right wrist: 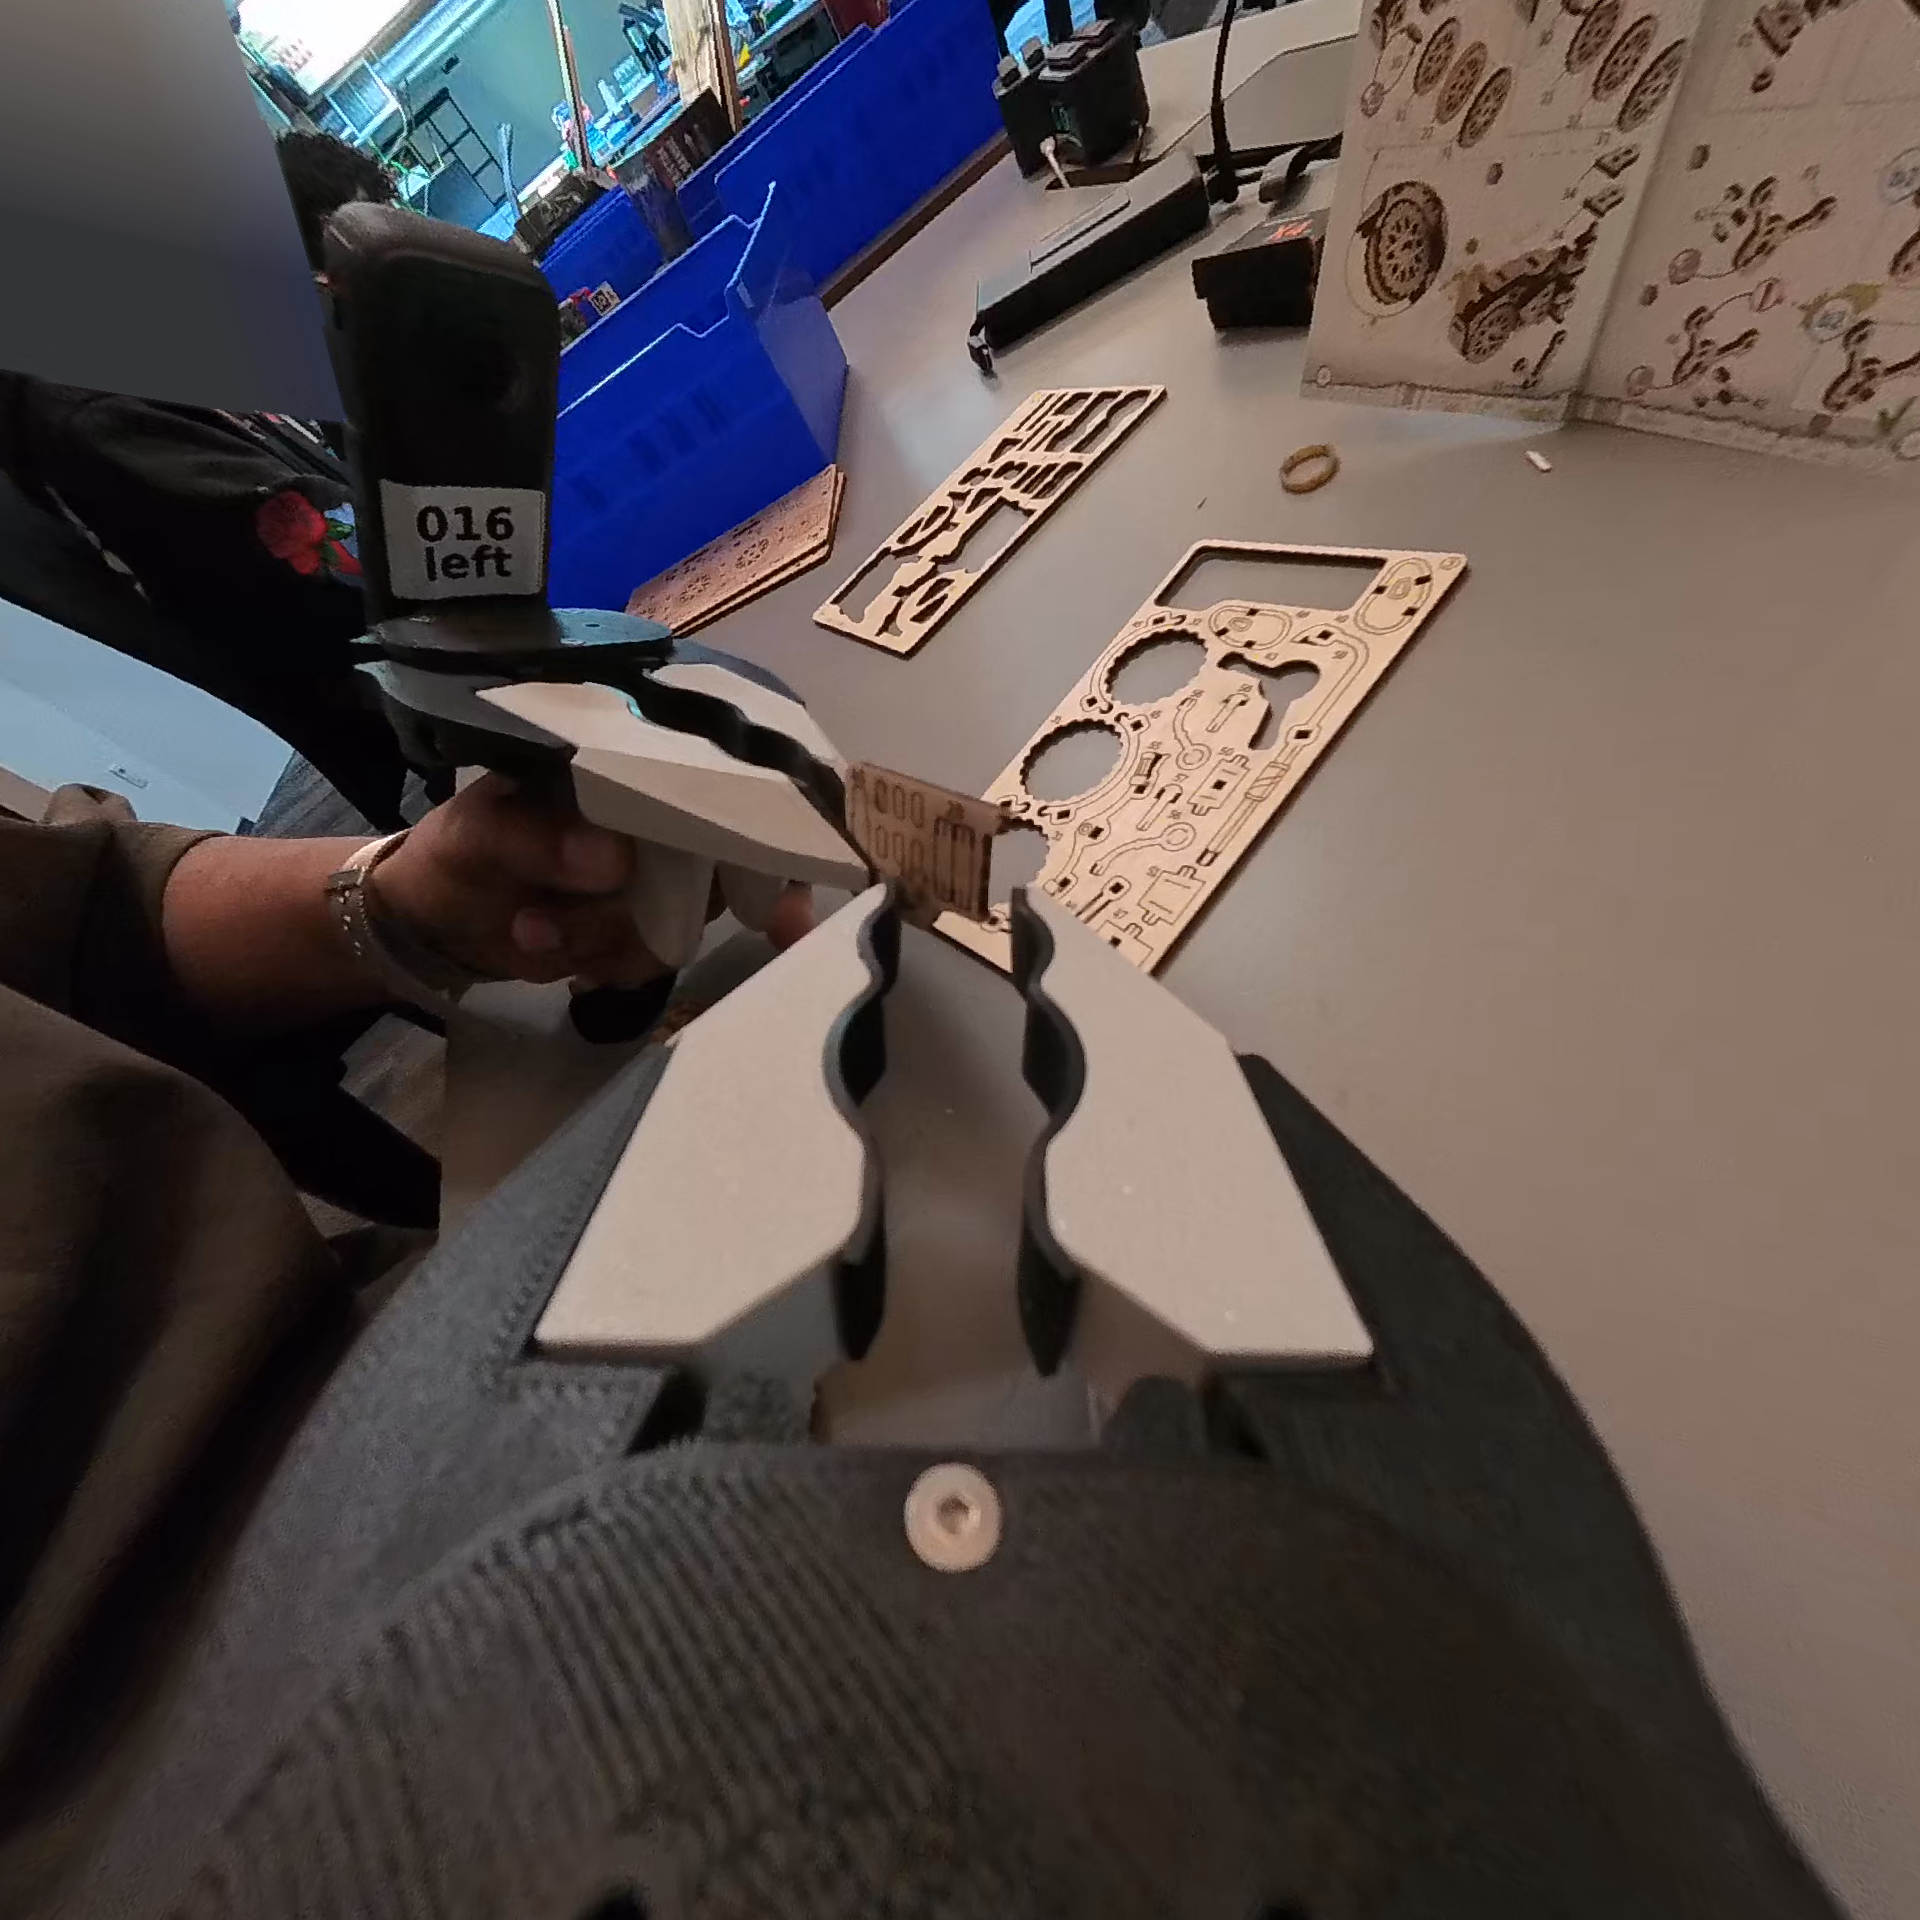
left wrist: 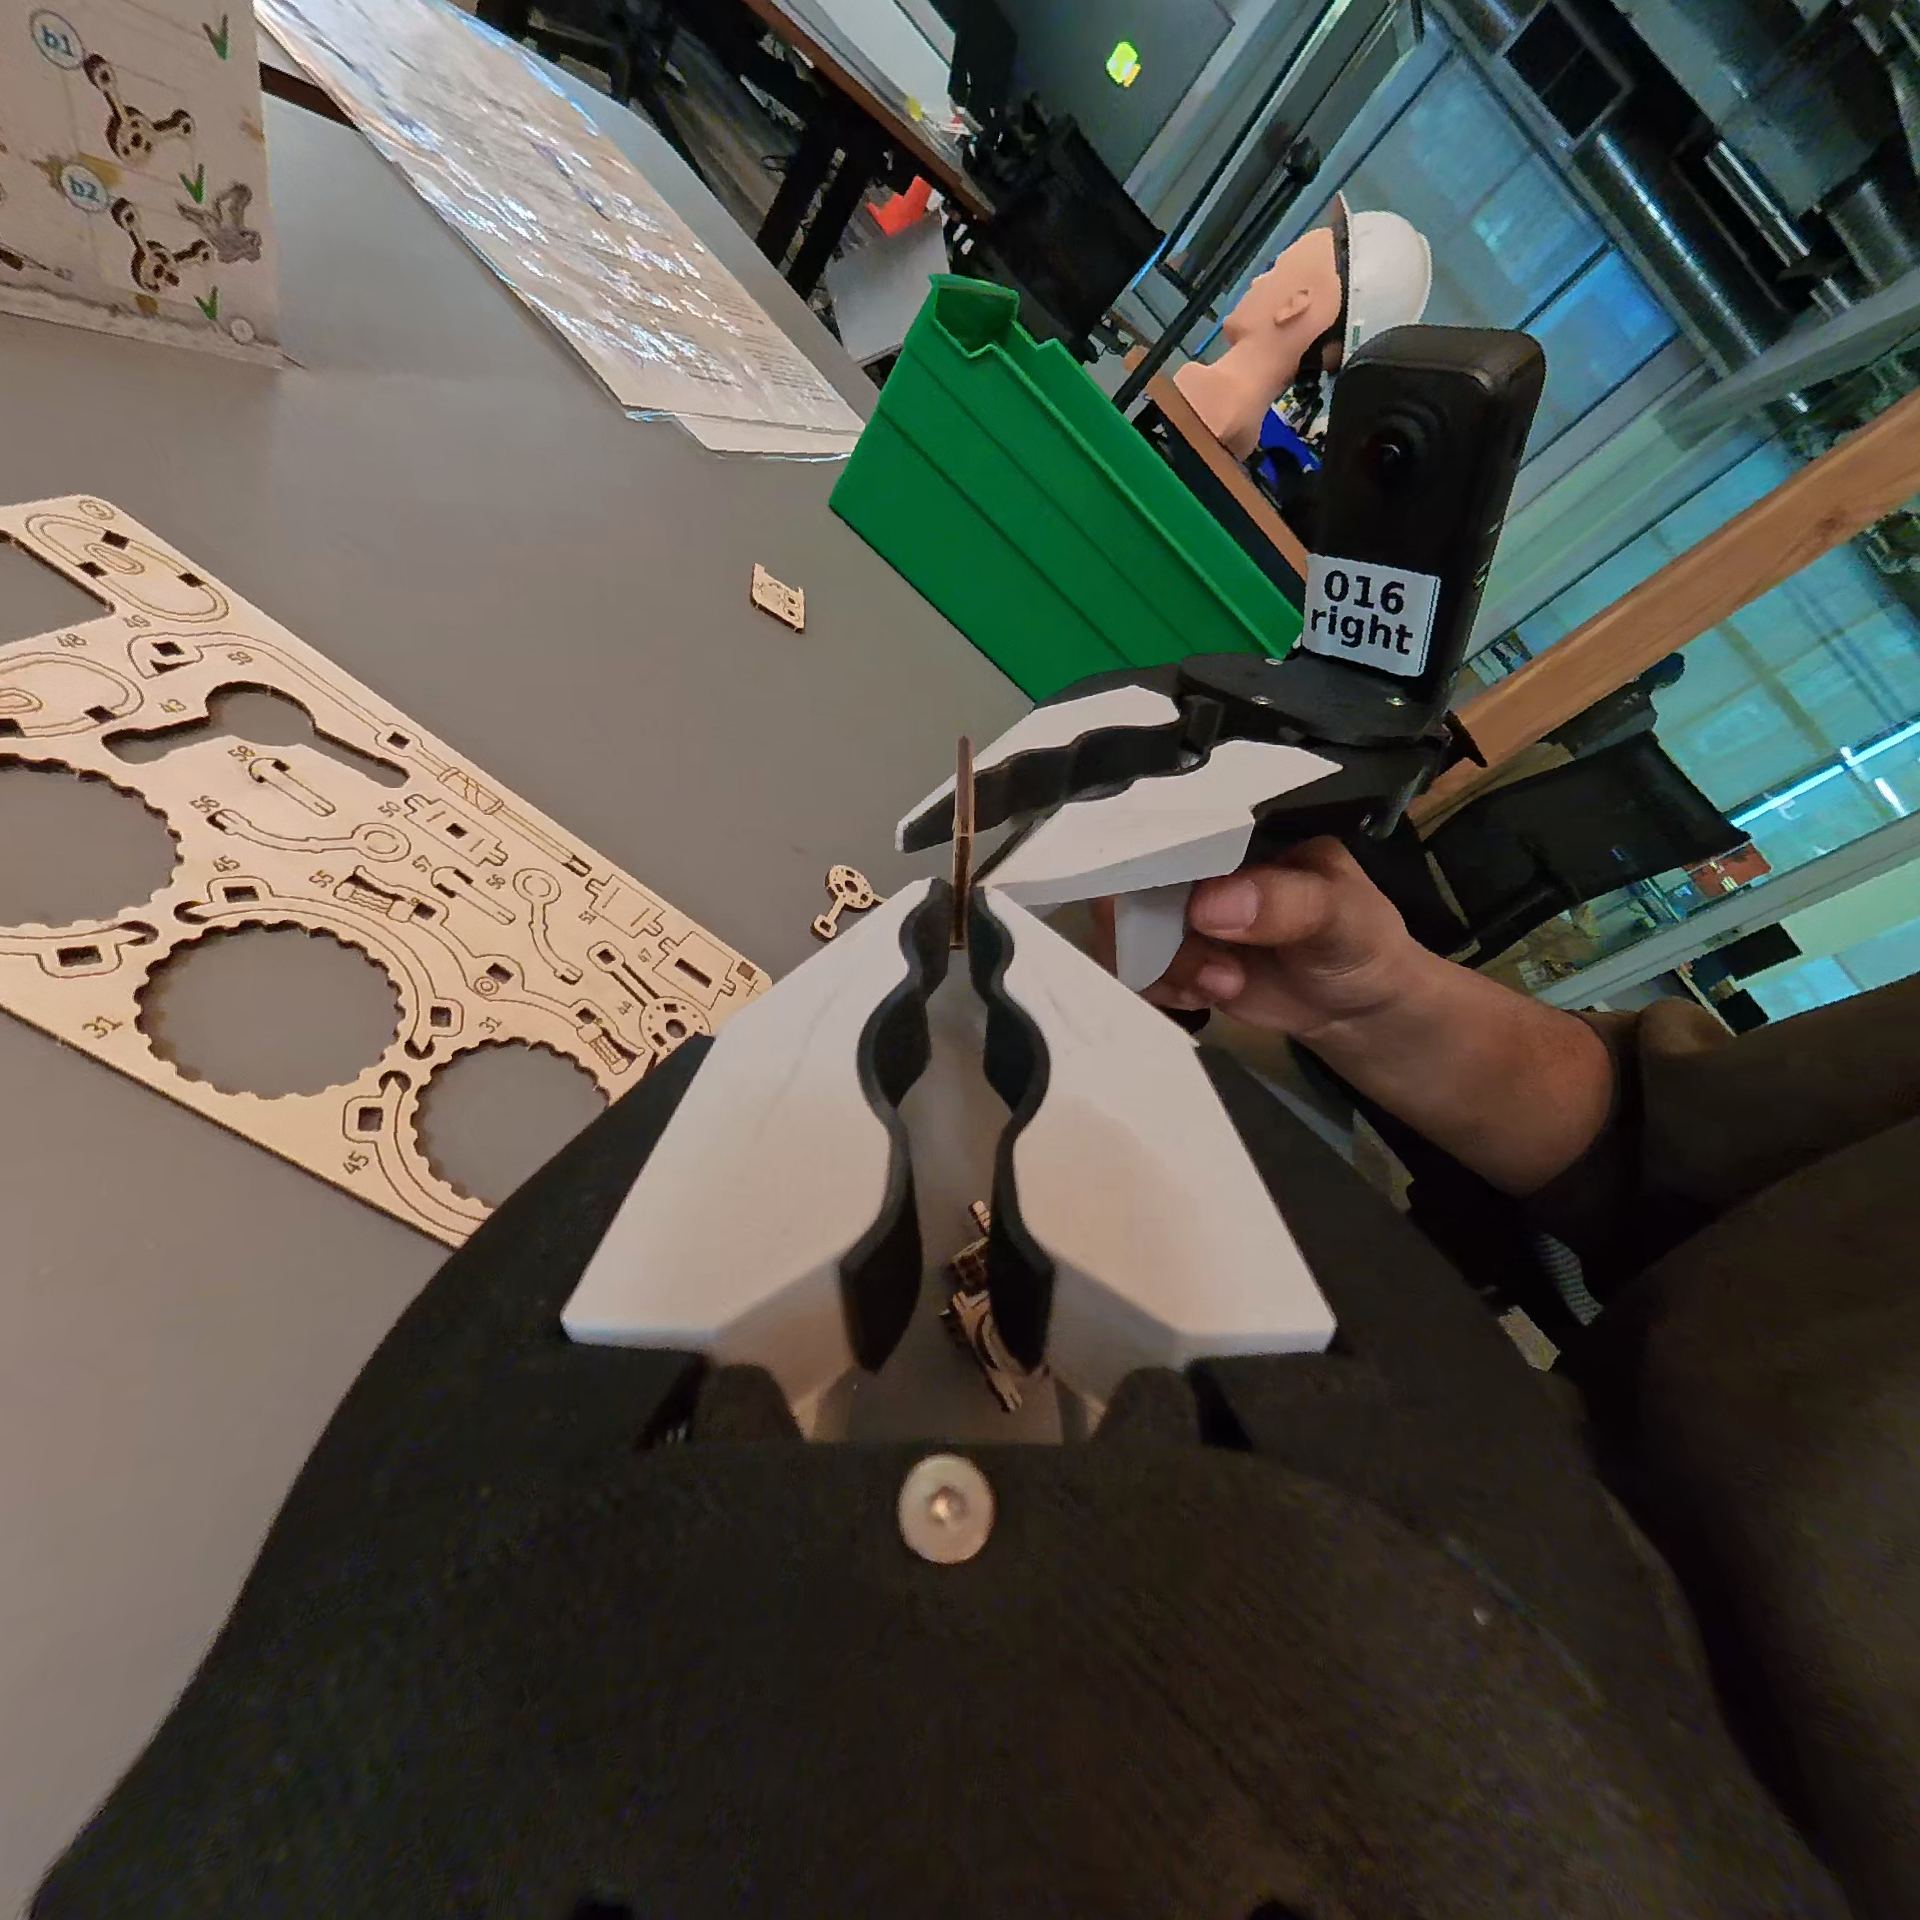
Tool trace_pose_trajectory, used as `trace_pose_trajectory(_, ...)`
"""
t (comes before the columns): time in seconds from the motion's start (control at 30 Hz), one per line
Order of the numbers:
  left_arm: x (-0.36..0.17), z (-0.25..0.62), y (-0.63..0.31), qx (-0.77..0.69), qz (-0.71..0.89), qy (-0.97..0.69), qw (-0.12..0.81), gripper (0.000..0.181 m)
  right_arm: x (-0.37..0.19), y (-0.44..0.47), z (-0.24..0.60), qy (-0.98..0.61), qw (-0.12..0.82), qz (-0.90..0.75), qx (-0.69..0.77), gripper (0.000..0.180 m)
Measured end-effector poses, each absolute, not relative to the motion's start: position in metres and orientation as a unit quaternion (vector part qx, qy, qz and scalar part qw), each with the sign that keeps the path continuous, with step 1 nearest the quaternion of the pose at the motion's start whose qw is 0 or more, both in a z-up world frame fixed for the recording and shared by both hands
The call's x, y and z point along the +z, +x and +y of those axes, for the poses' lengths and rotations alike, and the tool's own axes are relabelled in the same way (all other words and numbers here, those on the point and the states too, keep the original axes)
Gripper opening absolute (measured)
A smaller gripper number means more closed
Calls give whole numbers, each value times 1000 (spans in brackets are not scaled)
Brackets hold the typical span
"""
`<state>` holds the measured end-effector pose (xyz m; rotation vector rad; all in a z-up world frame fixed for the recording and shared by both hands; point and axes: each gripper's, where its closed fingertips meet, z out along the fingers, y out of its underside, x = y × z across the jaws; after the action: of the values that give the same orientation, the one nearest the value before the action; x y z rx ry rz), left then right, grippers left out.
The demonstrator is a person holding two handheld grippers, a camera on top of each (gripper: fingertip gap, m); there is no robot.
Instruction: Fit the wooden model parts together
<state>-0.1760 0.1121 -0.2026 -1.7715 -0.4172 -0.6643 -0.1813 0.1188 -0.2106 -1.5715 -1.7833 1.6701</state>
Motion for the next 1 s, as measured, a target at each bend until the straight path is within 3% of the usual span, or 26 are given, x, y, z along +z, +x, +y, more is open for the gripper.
trace_pose_trajectory(1.0, -203, 113, -168, -278, -190, -754, 563, 1, -209, -177, 119, -533, 130, -629, 551, 15)
